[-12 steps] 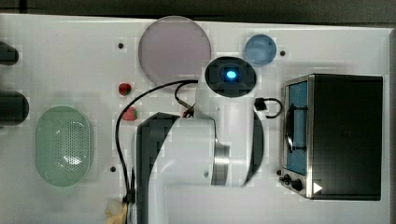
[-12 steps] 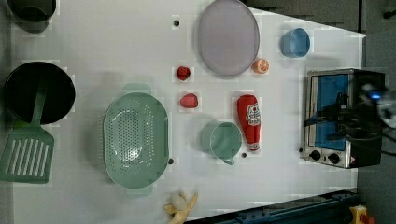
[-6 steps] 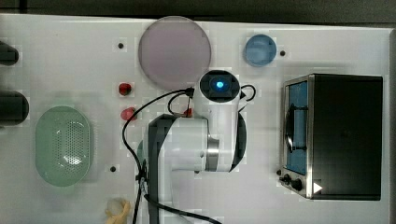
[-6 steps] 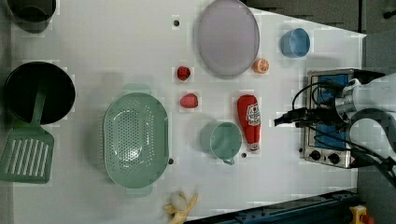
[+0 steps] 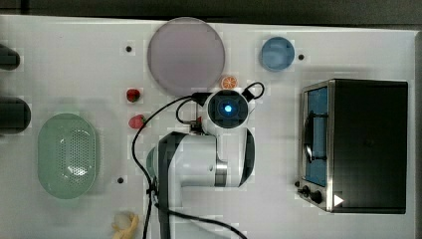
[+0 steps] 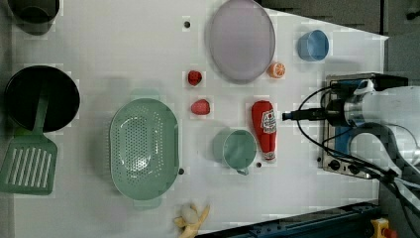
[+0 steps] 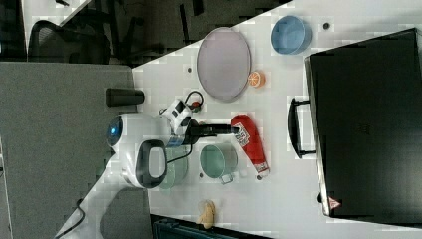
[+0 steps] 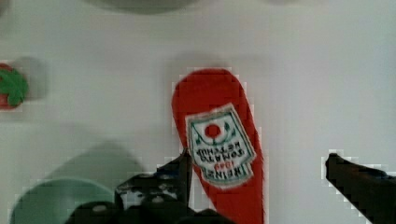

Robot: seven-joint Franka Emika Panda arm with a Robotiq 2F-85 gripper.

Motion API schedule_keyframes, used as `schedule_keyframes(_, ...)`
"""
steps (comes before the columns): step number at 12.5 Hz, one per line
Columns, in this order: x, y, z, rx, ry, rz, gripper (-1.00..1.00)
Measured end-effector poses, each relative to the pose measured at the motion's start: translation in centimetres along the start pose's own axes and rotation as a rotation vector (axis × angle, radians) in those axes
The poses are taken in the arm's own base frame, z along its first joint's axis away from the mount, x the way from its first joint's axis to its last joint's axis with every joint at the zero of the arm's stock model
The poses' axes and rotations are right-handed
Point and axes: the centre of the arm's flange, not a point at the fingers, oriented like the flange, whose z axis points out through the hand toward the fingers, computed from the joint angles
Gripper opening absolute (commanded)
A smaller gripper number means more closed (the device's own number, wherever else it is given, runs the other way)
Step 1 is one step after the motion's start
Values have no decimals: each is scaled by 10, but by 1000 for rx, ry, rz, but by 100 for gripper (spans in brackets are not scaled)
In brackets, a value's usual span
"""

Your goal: Pick Ketchup from the table and place it in strainer.

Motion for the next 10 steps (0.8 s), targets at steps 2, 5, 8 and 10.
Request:
schedule_keyframes(2,1,-5,31,5,-14,-11,100)
schedule_keyframes(5,-16,-12,93,-15,-78,-77,100)
schedule_keyframes(8,-26,-16,135,-21,-142,-118,100)
schedule_keyframes(10,-30,-20,144,-21,-143,-128,69)
